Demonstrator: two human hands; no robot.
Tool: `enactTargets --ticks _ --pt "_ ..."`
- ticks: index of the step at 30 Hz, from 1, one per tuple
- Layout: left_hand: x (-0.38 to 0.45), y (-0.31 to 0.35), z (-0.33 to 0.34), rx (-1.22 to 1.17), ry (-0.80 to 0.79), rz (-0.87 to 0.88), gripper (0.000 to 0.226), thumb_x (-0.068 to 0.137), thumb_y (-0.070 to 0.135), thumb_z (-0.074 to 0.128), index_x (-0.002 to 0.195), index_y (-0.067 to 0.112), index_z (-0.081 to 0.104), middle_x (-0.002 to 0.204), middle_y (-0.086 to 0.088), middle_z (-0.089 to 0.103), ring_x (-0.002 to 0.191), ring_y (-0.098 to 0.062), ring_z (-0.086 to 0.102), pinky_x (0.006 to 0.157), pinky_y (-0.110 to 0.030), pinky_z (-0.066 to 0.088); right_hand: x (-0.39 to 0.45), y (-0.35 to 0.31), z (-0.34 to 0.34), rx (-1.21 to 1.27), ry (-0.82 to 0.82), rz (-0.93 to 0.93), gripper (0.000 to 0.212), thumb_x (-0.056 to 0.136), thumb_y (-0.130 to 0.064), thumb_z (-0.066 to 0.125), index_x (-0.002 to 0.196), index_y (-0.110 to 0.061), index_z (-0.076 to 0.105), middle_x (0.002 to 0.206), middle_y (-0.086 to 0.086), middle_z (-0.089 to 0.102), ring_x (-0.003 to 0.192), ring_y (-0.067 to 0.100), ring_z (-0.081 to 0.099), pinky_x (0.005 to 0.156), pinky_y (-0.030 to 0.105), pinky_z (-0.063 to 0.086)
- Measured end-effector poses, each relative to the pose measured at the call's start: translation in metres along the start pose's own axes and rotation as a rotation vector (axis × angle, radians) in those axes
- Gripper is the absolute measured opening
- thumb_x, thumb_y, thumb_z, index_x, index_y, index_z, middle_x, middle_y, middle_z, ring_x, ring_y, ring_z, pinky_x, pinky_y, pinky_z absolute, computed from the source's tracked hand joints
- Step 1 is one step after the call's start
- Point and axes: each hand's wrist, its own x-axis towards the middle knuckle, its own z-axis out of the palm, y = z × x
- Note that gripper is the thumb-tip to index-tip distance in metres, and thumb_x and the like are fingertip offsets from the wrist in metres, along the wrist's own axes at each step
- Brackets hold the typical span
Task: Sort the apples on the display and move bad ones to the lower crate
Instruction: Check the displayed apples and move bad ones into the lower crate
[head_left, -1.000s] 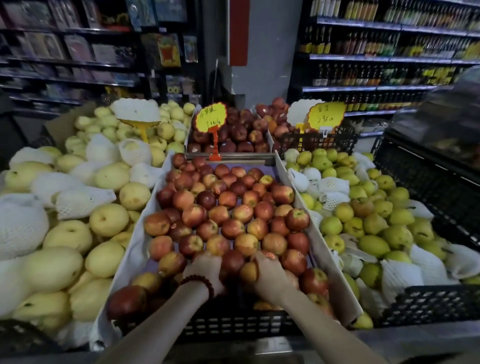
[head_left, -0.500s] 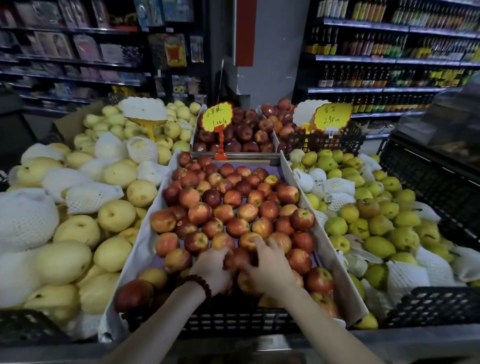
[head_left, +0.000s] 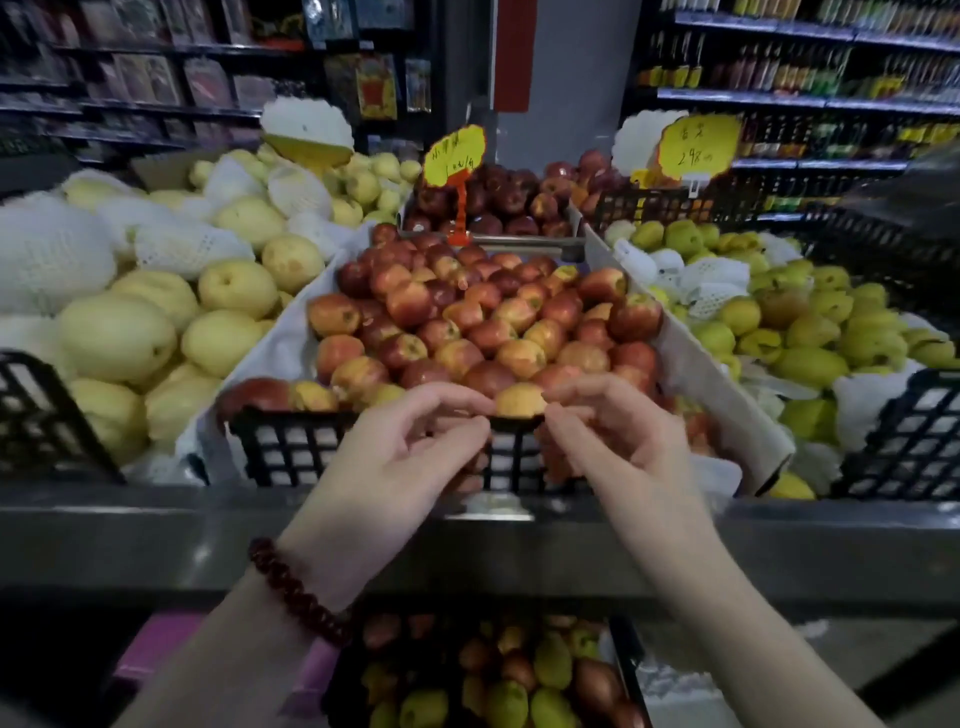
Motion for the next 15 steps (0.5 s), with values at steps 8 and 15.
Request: enactTargets --ticks 8,15 --pt "-0.082 -0.16 0.008 0.059 -0.03 -0.12 0.018 0.089 0.014 0.057 0.087 0.019 0.074 0.09 -0.005 0.074 0.078 -0.006 0.069 0.066 -0.015 0.055 -0.133 0.13 0.007 0.029 -0.027 0.023 0.006 0.088 -0.008 0.067 0.081 -0.008 0.067 0.07 0.015 0.065 0.057 0.016 0.061 0.054 0.019 0.048" --pt "-0.123 -0.268 0.013 0.071 0.041 -0.218 0.019 0.092 0.009 0.054 0.09 0.012 0.073 0.084 -0.005 0.072 0.074 -0.009 0.067 0.063 -0.016 0.055 -0.201 0.223 0.009 -0.054 -0.018 0.075 0.005 0.087 -0.016 0.068 0.082 -0.015 0.069 0.074 0.011 0.065 0.069 0.028 0.06 0.057 0.018 0.046"
